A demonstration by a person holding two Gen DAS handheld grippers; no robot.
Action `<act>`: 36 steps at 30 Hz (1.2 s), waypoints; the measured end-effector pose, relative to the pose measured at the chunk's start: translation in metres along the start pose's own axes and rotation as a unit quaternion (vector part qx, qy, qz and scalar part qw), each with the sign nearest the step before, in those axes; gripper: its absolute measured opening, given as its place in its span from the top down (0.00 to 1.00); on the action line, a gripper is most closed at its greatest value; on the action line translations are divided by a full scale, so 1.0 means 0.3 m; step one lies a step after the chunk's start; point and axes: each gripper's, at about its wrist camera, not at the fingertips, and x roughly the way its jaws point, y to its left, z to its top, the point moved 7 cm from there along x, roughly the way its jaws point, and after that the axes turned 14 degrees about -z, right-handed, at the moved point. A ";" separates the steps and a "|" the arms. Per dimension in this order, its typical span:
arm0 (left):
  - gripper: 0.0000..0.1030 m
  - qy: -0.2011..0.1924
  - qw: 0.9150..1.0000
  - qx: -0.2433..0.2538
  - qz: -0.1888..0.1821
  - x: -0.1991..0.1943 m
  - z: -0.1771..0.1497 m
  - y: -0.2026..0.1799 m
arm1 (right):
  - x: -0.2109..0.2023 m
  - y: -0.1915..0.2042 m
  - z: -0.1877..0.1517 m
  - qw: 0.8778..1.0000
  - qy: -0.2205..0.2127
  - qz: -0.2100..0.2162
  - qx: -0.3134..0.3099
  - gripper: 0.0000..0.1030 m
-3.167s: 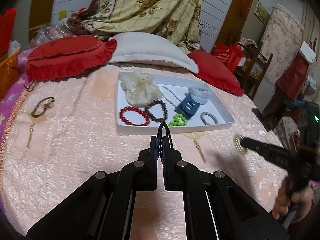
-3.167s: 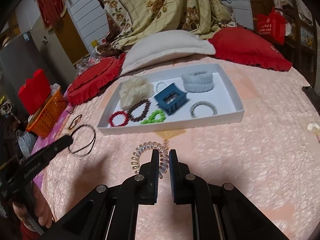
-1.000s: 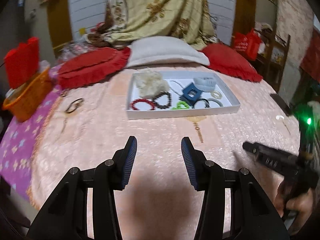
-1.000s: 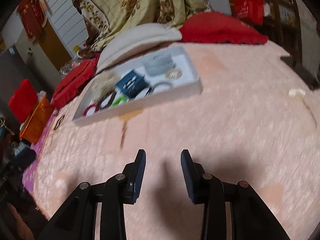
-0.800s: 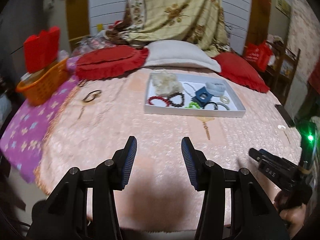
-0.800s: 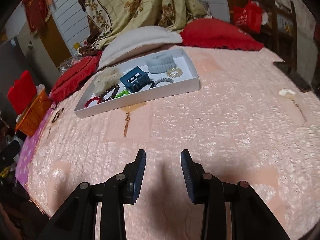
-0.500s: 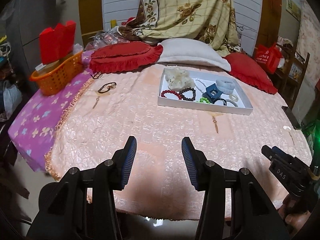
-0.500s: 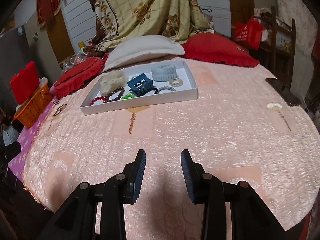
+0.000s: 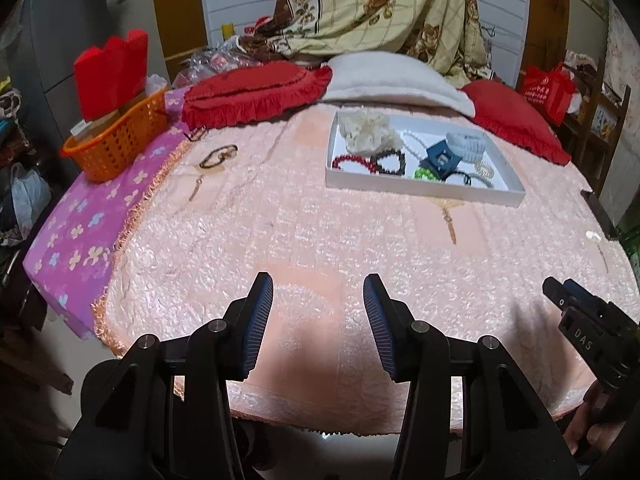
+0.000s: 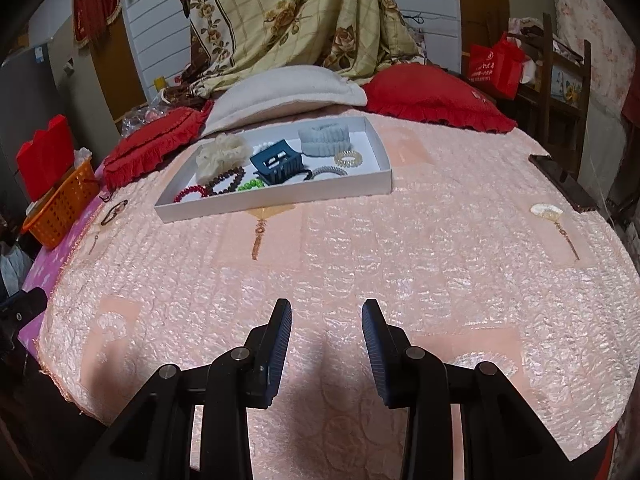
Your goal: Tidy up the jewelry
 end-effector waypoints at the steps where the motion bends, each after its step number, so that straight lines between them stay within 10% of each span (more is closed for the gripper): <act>1: 0.55 0.007 1.000 0.000 0.000 0.017 -0.005 0.003 | 0.009 -0.003 -0.003 1.000 0.003 -0.001 0.001 0.66; 21: 0.55 0.055 0.998 -0.002 0.000 0.150 -0.041 0.019 | 0.112 0.002 -0.023 0.999 0.034 -0.011 -0.004 0.66; 36: 0.55 -0.022 1.000 -0.001 0.007 0.012 0.007 0.017 | 0.011 0.018 0.013 1.000 -0.008 -0.015 -0.015 0.66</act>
